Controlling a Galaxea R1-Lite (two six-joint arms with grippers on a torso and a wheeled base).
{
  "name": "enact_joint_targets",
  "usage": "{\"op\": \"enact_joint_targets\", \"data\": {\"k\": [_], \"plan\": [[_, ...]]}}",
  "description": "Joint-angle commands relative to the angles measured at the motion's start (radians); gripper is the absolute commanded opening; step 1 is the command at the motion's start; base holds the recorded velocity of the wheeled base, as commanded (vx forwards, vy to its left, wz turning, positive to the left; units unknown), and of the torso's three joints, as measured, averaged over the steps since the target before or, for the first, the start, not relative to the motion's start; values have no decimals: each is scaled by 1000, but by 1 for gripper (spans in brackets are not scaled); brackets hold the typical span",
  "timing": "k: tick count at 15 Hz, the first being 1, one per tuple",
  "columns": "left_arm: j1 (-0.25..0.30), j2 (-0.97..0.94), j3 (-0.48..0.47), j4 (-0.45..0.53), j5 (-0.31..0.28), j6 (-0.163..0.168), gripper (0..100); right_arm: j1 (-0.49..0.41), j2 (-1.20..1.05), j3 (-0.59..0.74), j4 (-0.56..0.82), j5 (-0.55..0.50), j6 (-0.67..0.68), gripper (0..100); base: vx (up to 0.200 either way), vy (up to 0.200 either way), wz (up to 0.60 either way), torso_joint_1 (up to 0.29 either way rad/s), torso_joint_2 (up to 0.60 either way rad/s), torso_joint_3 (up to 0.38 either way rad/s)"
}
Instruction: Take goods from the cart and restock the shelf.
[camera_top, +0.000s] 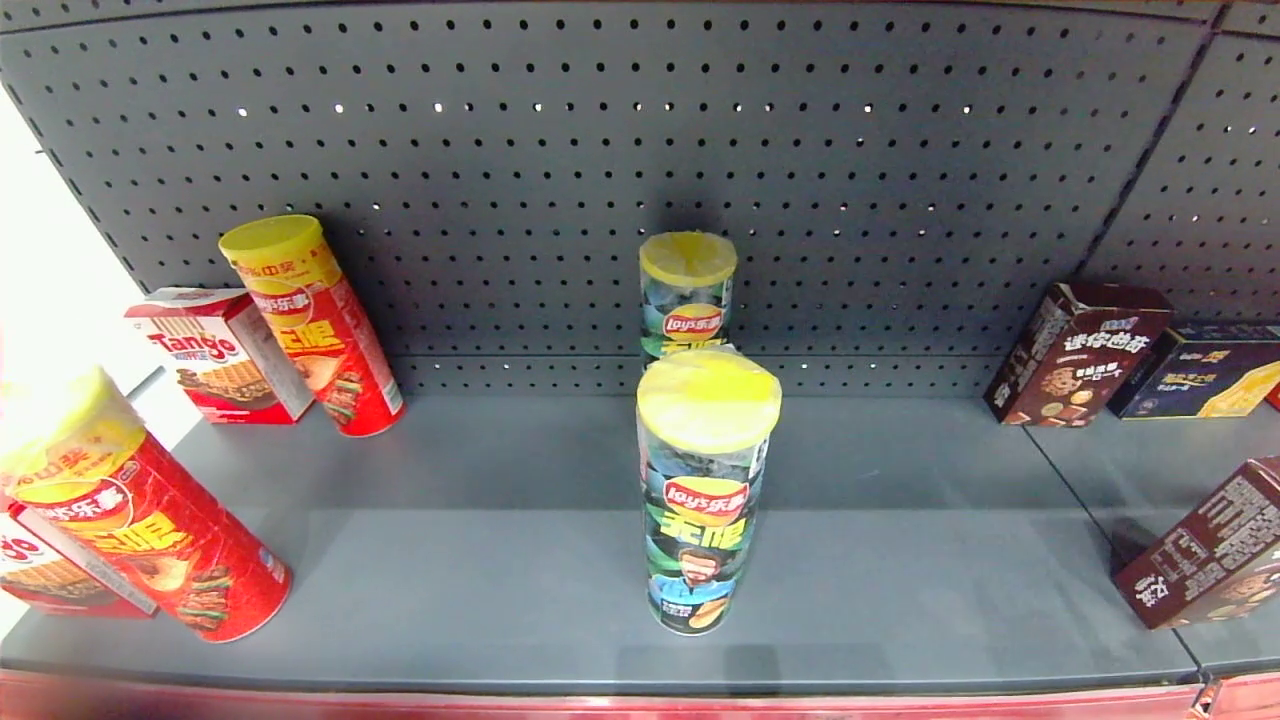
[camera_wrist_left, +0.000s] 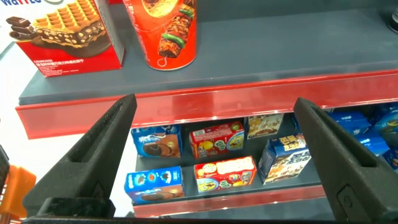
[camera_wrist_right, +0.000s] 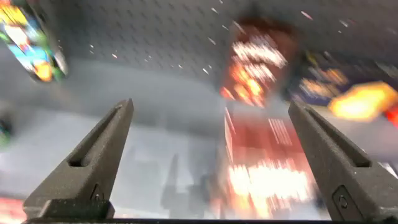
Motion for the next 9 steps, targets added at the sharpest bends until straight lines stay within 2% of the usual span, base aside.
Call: {"op": "enact_joint_targets", "data": {"k": [1,3,6,7,8,9], "plan": [[0,1,0,0,0,0,100,-42,-345,124,189,-36,-3,100,0,0,0,0,0,0],[0,1,0,0,0,-1,100,-43,-488,189,310,-61,12,100,0,0,0,0,0,0],[0,1,0,0,-1,0,100,-42,-488,383,111,-101,66,100,0,0,0,0,0,0],[0,1,0,0,-1,-1,100,-42,-488,383,189,-84,72,100,0,0,0,0,0,0],[0,1,0,0,-1,-1,100,-42,-488,383,197,-72,75,100,0,0,0,0,0,0],[0,1,0,0,-1,-1,100,-42,-488,383,214,19,104,100,0,0,0,0,0,0]]}}
